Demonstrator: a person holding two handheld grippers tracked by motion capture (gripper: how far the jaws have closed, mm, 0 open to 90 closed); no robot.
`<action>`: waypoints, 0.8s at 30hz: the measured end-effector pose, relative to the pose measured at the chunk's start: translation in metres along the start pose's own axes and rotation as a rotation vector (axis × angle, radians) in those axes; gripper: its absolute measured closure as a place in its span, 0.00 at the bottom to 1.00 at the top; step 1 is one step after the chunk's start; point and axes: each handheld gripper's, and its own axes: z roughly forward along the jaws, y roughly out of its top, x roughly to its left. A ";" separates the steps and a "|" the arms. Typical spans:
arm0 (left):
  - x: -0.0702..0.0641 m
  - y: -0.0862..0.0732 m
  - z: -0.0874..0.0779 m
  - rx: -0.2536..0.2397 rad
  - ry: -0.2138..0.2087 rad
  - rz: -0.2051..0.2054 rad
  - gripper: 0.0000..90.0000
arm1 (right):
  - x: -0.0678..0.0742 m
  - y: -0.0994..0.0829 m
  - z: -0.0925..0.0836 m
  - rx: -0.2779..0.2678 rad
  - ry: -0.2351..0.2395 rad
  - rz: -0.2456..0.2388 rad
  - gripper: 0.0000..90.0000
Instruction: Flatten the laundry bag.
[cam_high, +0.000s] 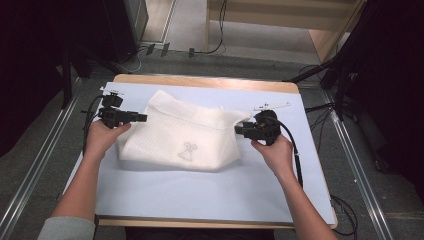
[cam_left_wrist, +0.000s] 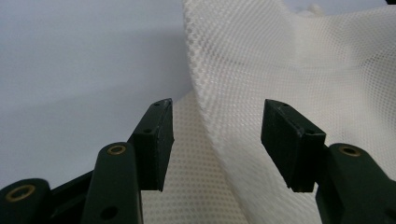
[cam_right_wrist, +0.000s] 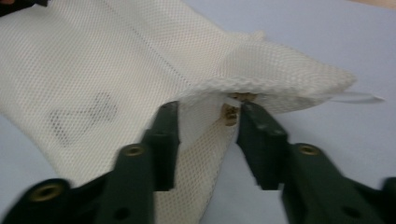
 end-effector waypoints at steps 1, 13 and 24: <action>0.002 0.001 0.003 0.012 0.002 -0.001 0.50 | 0.000 -0.002 0.001 0.005 0.010 -0.006 0.86; 0.013 0.007 0.023 0.020 -0.018 -0.033 0.55 | -0.002 -0.013 -0.015 -0.027 0.044 -0.009 1.00; 0.000 0.011 0.016 0.006 -0.122 -0.010 0.96 | -0.001 -0.021 -0.039 -0.059 0.009 -0.022 1.00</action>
